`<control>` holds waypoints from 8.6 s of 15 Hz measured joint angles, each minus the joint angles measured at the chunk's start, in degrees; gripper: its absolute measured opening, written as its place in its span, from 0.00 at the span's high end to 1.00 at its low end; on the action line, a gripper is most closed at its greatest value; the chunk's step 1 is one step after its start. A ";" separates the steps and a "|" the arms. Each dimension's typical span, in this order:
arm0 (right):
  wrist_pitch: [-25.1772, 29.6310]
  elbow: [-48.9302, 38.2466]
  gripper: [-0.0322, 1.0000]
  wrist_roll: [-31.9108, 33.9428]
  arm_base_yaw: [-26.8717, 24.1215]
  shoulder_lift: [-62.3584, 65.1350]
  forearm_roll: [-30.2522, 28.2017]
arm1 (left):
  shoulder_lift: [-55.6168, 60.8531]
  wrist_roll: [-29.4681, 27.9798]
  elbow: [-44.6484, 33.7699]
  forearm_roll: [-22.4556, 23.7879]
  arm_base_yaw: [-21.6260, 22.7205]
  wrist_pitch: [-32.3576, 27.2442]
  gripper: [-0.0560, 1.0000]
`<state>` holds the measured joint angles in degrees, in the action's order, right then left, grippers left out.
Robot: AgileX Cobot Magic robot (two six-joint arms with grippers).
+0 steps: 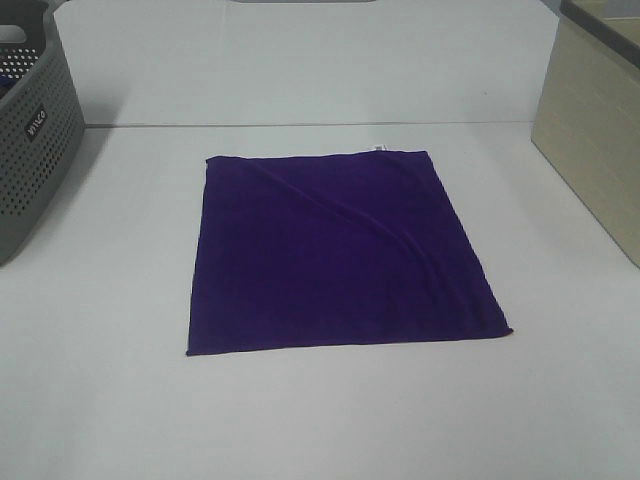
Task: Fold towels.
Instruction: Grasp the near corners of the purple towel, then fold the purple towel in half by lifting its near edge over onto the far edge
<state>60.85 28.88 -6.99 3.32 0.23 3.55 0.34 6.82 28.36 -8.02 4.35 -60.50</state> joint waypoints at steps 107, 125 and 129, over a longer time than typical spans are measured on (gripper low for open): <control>-10.26 38.22 0.34 -20.74 3.32 -123.99 36.78 | -128.57 20.00 47.84 -42.34 -18.28 5.39 0.20; -5.27 38.50 0.95 -14.38 5.33 -112.64 29.28 | -120.44 12.26 52.88 -21.31 -21.83 -0.06 0.95; -6.59 42.80 0.95 -14.09 5.33 -111.50 28.99 | -119.40 11.63 54.60 -21.08 -21.83 3.72 0.95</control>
<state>54.26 71.68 -21.08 8.65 -111.27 32.54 -119.06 18.45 82.96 -29.11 -17.48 -56.78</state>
